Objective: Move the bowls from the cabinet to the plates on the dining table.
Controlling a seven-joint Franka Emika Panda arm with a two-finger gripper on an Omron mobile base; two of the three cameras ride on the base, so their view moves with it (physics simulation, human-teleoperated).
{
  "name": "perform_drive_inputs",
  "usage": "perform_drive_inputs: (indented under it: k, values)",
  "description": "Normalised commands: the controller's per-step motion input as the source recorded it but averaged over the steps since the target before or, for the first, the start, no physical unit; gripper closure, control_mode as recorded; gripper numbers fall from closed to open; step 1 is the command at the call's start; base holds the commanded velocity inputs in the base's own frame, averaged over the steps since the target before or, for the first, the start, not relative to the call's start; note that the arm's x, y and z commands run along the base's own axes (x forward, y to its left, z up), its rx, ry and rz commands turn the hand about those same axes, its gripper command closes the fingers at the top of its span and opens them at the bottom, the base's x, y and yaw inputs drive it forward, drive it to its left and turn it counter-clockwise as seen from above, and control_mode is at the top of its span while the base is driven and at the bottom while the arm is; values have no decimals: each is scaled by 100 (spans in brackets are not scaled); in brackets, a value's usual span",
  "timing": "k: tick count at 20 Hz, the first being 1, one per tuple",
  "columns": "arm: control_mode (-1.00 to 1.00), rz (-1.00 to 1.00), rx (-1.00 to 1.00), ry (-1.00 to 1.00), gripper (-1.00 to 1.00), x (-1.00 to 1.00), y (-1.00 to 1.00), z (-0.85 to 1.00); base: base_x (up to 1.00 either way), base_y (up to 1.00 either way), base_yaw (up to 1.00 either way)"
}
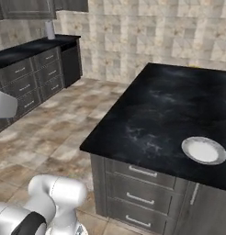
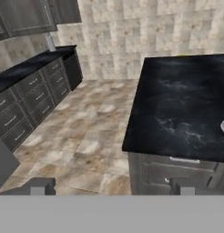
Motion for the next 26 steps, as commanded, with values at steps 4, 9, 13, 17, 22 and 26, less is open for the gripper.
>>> perform_drive_inputs:
  k: [4,9,13,17,22,26]
  values:
    - [100,0,0,0,-100,0,0,0,0,0,50]
    - [100,0,0,0,-100,0,0,0,0,0,50]
    - [100,0,0,0,-100,0,0,0,0,0,50]
    - [100,0,0,0,-100,0,0,0,3,0,50]
    - [100,0,0,0,-100,0,0,0,78,8,22]
    - [100,0,0,0,-100,0,0,0,100,33,0]
